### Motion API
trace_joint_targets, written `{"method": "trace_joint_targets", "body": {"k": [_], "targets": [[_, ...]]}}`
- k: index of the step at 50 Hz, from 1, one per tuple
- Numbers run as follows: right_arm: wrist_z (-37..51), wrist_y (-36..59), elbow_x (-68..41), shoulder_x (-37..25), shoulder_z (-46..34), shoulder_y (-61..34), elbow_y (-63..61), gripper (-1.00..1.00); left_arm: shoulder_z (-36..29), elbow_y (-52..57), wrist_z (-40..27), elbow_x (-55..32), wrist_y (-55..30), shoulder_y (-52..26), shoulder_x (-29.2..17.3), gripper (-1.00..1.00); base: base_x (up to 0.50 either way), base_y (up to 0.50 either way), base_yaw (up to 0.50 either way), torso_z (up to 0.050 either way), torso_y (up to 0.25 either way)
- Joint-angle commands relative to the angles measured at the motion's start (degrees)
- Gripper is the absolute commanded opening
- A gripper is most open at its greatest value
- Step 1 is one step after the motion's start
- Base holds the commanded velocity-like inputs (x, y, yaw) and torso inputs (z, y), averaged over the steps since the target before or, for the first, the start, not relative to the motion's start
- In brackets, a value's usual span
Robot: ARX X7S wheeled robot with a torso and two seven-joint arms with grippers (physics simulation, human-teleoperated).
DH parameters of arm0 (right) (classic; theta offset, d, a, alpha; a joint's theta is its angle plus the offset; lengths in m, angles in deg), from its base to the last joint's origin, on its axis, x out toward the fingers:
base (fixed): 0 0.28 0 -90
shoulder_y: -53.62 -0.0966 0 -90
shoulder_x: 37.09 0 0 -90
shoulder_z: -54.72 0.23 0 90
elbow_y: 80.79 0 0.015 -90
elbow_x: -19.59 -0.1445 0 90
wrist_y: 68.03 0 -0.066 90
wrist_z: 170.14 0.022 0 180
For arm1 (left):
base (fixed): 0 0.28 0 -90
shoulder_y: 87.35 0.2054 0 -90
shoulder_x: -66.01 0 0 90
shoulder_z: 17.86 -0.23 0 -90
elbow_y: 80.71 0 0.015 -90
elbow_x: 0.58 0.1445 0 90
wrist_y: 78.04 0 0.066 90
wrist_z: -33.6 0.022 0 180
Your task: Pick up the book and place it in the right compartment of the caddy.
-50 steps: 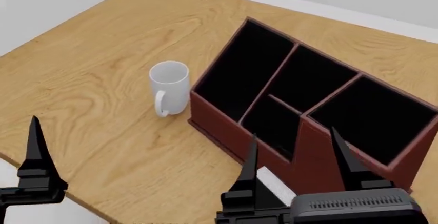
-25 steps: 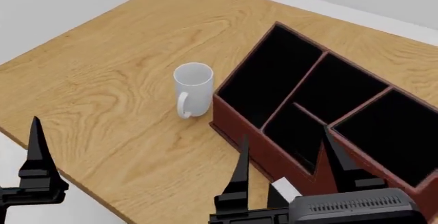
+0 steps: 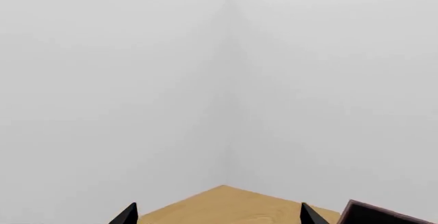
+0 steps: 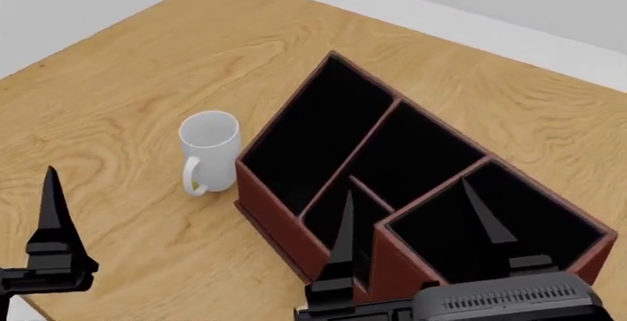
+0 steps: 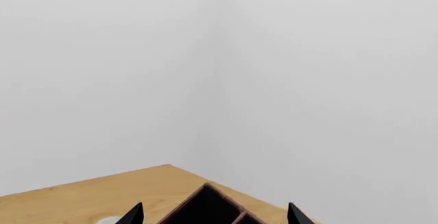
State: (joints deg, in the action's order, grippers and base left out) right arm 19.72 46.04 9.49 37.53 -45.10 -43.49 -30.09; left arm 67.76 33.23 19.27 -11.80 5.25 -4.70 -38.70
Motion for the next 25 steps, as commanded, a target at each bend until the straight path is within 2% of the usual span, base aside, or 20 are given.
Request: {"method": "trace_joint_targets", "body": {"k": [1,12,20,22,25], "targets": [[1.98,2.22,3.55,-0.81,-2.26,-0.70,-0.87,1.00,-0.04,0.22,-0.42,-0.28,0.02,-0.04,-0.34,1.00,0.00,0.00,0.50,0.000,0.000],[1.93,0.96,1.43,-0.37,-1.12,-0.36,-0.32,1.00,-0.19,0.05,-0.65,-0.50,0.17,-0.16,-0.61,1.00,0.00,0.00,0.48,0.000,0.000],[2.29,1.92,1.91,-0.84,-1.75,-0.74,-1.02,1.00,-0.42,0.52,-0.90,-0.65,-0.17,-0.06,-0.84,1.00,0.00,0.00,0.00,0.000,0.000],[0.66,0.18,-0.80,-0.73,-0.88,-0.26,-0.66,1.00,-0.37,0.55,-0.98,-0.73,-0.18,-0.06,-0.89,1.00,0.00,0.00,0.00,0.000,0.000],[0.25,-0.95,-2.22,-0.71,0.19,0.32,-0.43,1.00,-0.35,0.51,-1.03,-0.86,-0.09,-0.08,-0.96,1.00,0.30,-0.40,0.00,0.000,0.000]]}}
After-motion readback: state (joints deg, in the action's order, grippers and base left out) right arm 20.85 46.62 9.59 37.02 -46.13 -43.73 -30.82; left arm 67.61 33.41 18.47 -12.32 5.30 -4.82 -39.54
